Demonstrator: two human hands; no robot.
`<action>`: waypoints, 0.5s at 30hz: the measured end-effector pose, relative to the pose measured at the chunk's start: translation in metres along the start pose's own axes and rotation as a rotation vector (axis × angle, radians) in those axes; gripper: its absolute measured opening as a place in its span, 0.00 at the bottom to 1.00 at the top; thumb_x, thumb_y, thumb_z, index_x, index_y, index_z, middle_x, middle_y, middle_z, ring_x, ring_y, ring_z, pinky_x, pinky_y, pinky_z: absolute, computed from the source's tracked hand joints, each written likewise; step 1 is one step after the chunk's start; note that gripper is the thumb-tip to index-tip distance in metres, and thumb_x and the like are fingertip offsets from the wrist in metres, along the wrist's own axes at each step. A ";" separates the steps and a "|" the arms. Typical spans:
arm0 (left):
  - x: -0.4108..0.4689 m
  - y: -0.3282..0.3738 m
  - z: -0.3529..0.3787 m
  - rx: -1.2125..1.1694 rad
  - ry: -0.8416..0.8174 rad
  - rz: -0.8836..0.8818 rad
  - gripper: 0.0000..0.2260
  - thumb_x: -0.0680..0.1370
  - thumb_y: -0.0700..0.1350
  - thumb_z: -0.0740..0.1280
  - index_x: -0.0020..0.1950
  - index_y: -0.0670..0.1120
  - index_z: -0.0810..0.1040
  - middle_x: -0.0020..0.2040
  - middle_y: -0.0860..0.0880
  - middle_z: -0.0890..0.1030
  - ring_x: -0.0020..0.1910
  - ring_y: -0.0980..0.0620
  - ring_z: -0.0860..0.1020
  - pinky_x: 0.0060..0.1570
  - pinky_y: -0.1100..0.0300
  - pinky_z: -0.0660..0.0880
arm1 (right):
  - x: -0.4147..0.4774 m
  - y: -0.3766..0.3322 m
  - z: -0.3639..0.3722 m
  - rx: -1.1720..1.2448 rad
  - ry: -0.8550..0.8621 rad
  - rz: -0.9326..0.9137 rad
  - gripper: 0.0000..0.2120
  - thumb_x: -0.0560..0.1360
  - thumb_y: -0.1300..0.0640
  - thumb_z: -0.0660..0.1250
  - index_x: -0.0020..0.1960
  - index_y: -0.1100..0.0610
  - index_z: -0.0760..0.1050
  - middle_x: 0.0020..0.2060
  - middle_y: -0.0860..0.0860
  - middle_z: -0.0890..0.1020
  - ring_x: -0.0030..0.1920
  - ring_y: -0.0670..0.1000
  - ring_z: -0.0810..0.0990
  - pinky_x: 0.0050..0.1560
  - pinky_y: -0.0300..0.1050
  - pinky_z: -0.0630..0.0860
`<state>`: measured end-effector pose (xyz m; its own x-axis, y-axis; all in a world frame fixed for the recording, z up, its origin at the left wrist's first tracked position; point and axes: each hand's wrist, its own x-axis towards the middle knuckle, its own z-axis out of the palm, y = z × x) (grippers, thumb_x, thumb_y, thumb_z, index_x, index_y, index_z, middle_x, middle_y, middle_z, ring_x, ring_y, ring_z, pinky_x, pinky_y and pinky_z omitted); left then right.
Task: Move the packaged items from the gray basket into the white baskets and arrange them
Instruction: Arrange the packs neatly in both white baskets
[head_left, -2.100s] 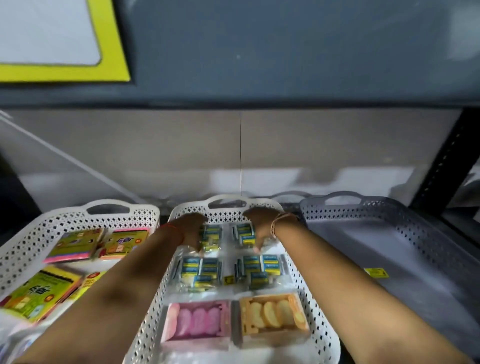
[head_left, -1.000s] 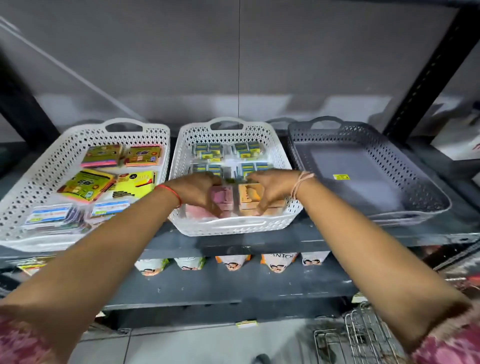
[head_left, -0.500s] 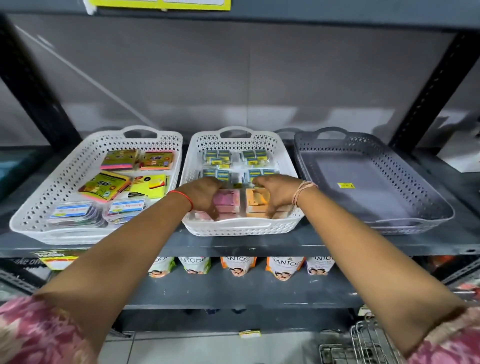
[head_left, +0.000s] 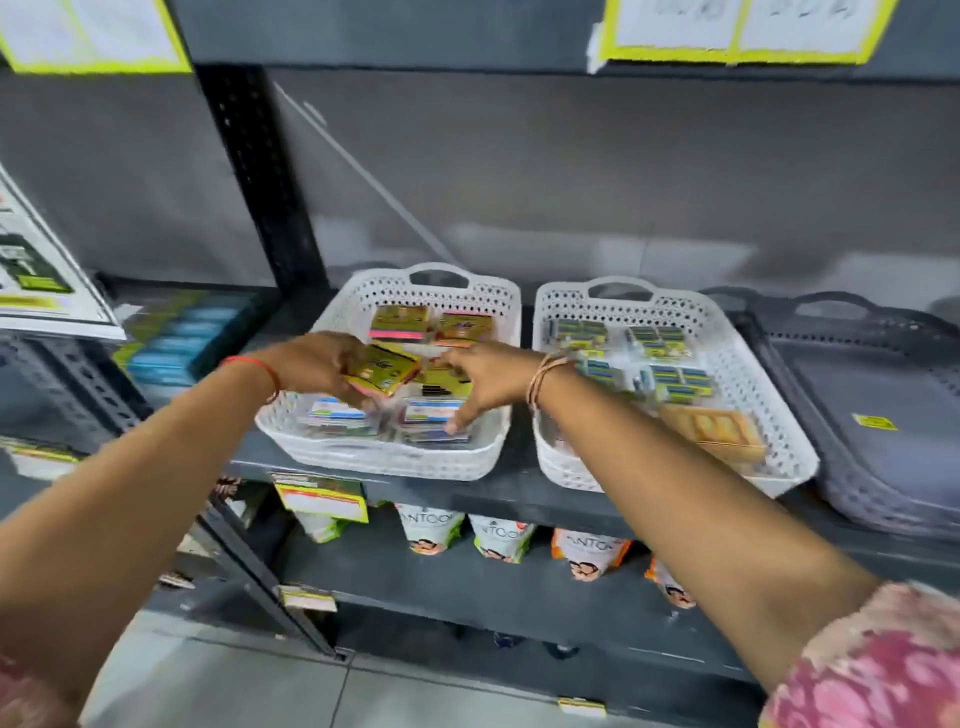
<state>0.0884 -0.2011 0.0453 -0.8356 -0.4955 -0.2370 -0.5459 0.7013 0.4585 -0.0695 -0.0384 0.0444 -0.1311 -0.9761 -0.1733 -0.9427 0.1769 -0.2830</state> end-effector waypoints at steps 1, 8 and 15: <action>0.001 -0.011 0.002 0.064 -0.060 -0.002 0.31 0.64 0.44 0.77 0.64 0.41 0.70 0.64 0.42 0.73 0.62 0.46 0.71 0.61 0.60 0.66 | 0.009 -0.006 0.007 -0.016 -0.037 0.012 0.41 0.65 0.49 0.76 0.72 0.59 0.61 0.68 0.59 0.72 0.65 0.58 0.72 0.61 0.44 0.70; 0.022 -0.043 0.022 0.415 -0.195 0.139 0.27 0.66 0.44 0.73 0.62 0.42 0.69 0.60 0.40 0.75 0.57 0.44 0.73 0.53 0.59 0.69 | 0.035 -0.019 0.042 -0.115 -0.099 0.122 0.33 0.66 0.56 0.75 0.66 0.62 0.66 0.60 0.61 0.76 0.58 0.59 0.76 0.54 0.48 0.75; 0.033 -0.047 0.024 0.462 -0.183 0.234 0.25 0.64 0.44 0.74 0.59 0.43 0.72 0.57 0.40 0.77 0.54 0.44 0.74 0.51 0.58 0.71 | 0.030 -0.013 0.043 -0.114 -0.075 0.140 0.29 0.63 0.57 0.76 0.61 0.63 0.70 0.56 0.61 0.78 0.54 0.59 0.77 0.52 0.51 0.77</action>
<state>0.0853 -0.2378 -0.0045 -0.9123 -0.2315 -0.3377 -0.2802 0.9544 0.1028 -0.0481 -0.0650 0.0026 -0.2437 -0.9301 -0.2747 -0.9461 0.2903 -0.1435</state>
